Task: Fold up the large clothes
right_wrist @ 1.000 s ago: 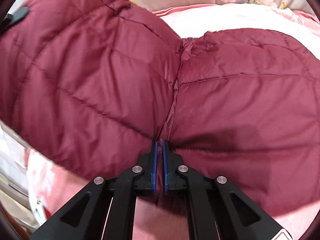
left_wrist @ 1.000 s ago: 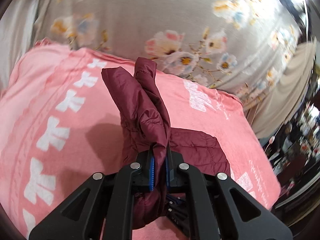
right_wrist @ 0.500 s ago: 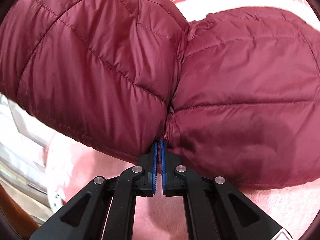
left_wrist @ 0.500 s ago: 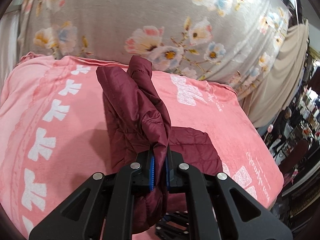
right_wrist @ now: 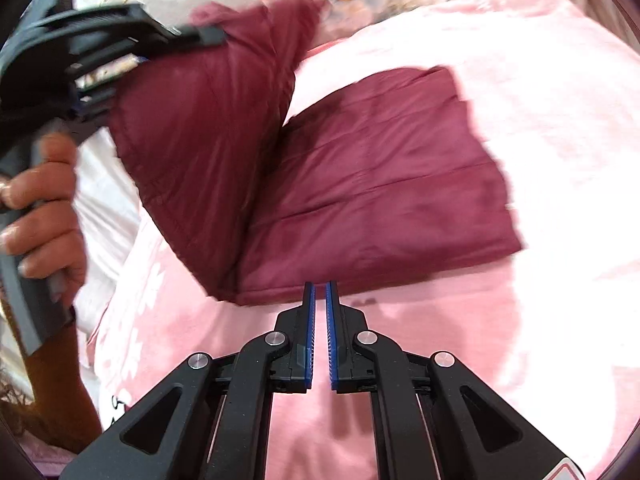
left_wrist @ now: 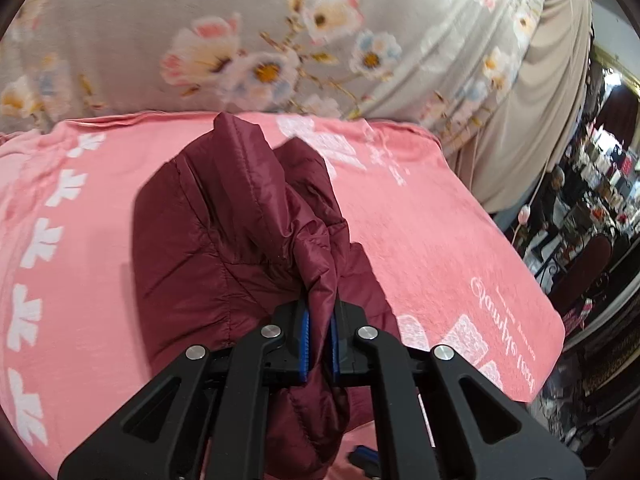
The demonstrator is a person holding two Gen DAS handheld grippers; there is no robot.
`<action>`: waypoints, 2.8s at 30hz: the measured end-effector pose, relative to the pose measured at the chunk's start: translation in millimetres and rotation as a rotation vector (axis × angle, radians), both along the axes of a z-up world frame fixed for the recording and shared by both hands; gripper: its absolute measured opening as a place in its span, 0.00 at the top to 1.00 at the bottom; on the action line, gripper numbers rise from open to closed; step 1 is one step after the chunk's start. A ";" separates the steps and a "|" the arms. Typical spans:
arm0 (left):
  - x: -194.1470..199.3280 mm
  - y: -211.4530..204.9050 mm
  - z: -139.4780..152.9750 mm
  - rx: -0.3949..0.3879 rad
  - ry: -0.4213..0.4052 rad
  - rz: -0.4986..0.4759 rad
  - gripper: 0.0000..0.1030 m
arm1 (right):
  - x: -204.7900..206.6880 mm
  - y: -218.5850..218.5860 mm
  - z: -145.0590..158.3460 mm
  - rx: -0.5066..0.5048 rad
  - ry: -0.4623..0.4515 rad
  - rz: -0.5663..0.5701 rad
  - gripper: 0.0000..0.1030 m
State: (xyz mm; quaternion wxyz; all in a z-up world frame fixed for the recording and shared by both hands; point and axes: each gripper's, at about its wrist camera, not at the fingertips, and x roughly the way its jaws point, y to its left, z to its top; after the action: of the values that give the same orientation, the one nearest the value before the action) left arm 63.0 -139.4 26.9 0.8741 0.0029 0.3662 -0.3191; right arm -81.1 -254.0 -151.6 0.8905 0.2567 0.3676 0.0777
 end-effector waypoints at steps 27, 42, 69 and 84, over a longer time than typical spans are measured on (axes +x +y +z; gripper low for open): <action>10.5 -107.0 -128.1 0.099 0.223 -0.103 0.87 | 6.1 -113.3 41.0 0.021 -0.034 -0.277 0.84; 24.6 22.7 -17.0 -0.133 0.035 0.160 0.18 | 84.5 -115.4 97.1 0.133 -0.066 -0.263 0.59; 74.8 66.2 -25.0 0.015 -0.006 0.369 0.18 | 166.6 -88.8 78.3 0.025 0.107 -0.461 0.98; 77.1 33.0 -44.1 0.063 0.018 0.321 0.18 | 160.0 -94.5 52.9 -0.019 0.071 -0.387 0.91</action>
State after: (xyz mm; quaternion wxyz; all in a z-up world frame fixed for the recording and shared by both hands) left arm 140.1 -106.4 -17.3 0.9100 -0.0313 0.3796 -0.1639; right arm 78.9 -348.5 -98.7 0.8776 0.3169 0.3432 -0.1076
